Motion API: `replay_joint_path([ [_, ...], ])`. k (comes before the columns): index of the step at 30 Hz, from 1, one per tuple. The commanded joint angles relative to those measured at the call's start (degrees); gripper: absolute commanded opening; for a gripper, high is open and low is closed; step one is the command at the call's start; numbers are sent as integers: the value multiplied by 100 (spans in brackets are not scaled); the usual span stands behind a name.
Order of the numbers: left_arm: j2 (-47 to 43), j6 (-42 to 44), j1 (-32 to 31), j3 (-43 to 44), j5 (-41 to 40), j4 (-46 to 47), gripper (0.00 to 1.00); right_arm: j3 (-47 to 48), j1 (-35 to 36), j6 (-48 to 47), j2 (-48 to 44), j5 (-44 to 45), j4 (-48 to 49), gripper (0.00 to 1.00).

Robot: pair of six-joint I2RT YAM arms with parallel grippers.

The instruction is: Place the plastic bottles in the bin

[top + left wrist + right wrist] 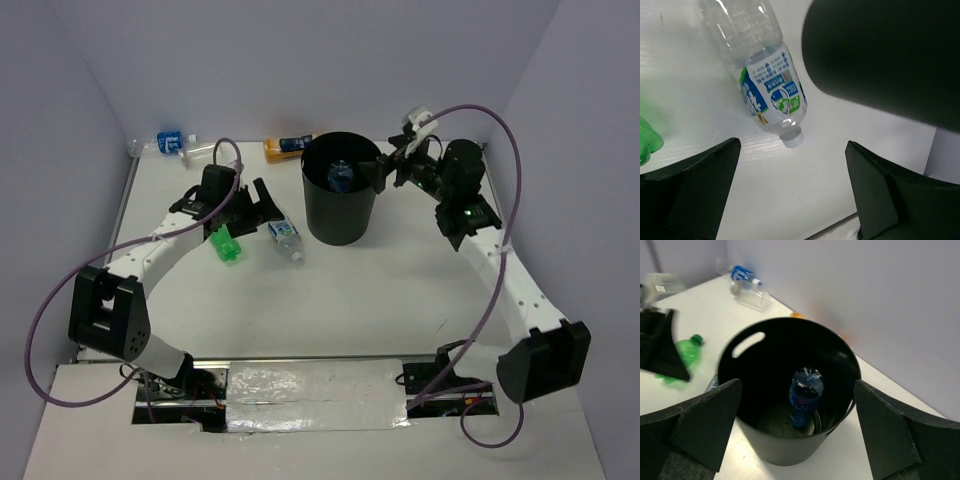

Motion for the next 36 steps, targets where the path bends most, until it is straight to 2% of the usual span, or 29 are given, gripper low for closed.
replay_joint_path([
  [1,371,-917,-62,431,-762,-308,100,43,-57,-101,-897,-710,-320,100],
  [8,1681,-1350,-317,1670,-1290,-1117,99,-414,-171,382,-1681,-1571,-918,100],
  [15,2982,-1342,-519,2838,-1659,-1785,100,-775,-373,611,-1980,-1853,-682,100],
  [21,3564,-1131,-572,2999,-1905,-2190,99,-951,-602,883,-2085,-2187,-401,99],
  [23,3546,-1122,-563,2902,-1879,-2076,94,-986,-655,893,-2094,-2249,-383,100],
  [24,3511,-1113,-563,2815,-1844,-2032,91,-1003,-664,893,-2129,-2275,-374,100],
  [26,3328,-1026,-572,2761,-1739,-1962,75,-1003,-699,893,-2147,-2319,-382,100],
  [27,3239,-955,-563,2752,-1651,-1927,64,-1003,-716,893,-2156,-2328,-391,100],
  [28,3056,-824,-572,2761,-1659,-1935,45,-995,-734,1049,-2173,-2380,-391,100],
  [29,2932,-771,-563,2770,-1598,-1918,34,-995,-769,1068,-2191,-2407,-400,100],
  [31,2660,-665,-563,2726,-1554,-1935,20,-986,-813,1121,-2191,-2460,-391,100],
  [35,1746,-147,-554,2735,-1501,-1962,15,-968,-883,1192,-2226,-2557,-409,100],
  [36,1396,106,-563,2770,-1492,-1953,10,-951,-910,1192,-2218,-2574,-417,100],
])
